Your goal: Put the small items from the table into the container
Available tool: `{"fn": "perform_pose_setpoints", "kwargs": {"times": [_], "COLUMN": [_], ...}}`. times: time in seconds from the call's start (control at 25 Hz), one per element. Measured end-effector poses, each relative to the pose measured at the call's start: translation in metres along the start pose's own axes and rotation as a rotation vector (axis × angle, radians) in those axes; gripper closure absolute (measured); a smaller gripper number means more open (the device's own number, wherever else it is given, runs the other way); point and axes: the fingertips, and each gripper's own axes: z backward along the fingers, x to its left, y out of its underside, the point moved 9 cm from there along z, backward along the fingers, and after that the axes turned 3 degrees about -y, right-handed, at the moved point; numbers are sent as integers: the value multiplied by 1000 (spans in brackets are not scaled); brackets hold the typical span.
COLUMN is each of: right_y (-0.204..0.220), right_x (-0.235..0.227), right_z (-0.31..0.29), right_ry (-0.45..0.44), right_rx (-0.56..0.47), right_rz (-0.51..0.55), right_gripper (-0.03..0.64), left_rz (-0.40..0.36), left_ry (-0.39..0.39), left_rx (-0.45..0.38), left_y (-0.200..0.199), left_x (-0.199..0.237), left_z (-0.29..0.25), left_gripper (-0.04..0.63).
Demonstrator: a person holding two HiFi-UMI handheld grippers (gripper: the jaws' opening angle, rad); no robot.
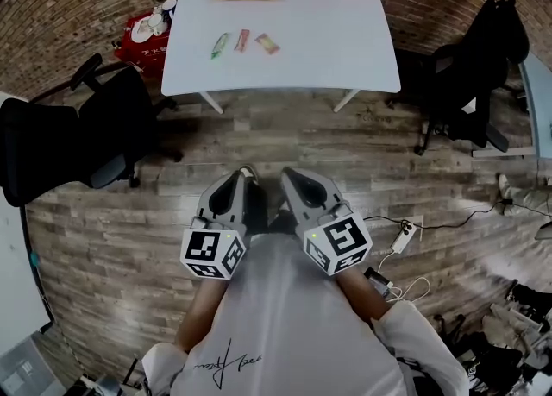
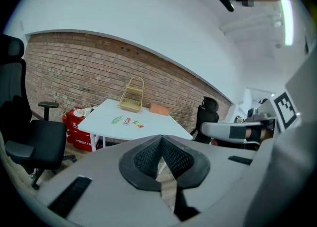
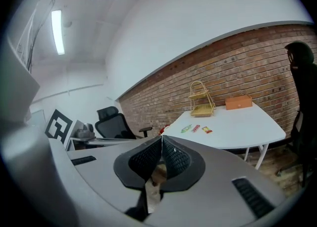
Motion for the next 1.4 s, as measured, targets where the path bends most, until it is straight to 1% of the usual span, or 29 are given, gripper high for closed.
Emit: {"fn": "perform_pose_setpoints", "kwargs": {"times": [0.16, 0.36, 0.56, 0.76, 1.08, 1.28, 1.4], "right_y": [-10, -20, -33, -45, -51, -57, -60], "right_x": [-4, -7, -10, -11, -7, -6, -11], "right_z": [-20, -51, -80, -108, -136, -152, -156], "right_ry": [4, 16, 39, 72, 125, 133, 144], "right_rx": [7, 15, 16, 5, -10, -10, -31], "right_rz": [9, 8, 10, 17, 12, 9, 0], "right_gripper": [595, 594, 594, 594, 594, 594, 594], "left_rz": [-14, 1, 1, -11, -17, -5, -2], "left_ry": [2, 2, 17, 47, 87, 98, 101], "left_rx": [-8, -12, -2, -9, 18, 35, 40], "left_y": [-17, -33, -48, -66, -73, -78, -81], "left_x": [16, 44, 70, 95, 125, 141, 143], "left_z": [-13, -30, -47, -64, -77, -84, -90], "left_gripper": [584, 584, 584, 584, 584, 584, 584]}}
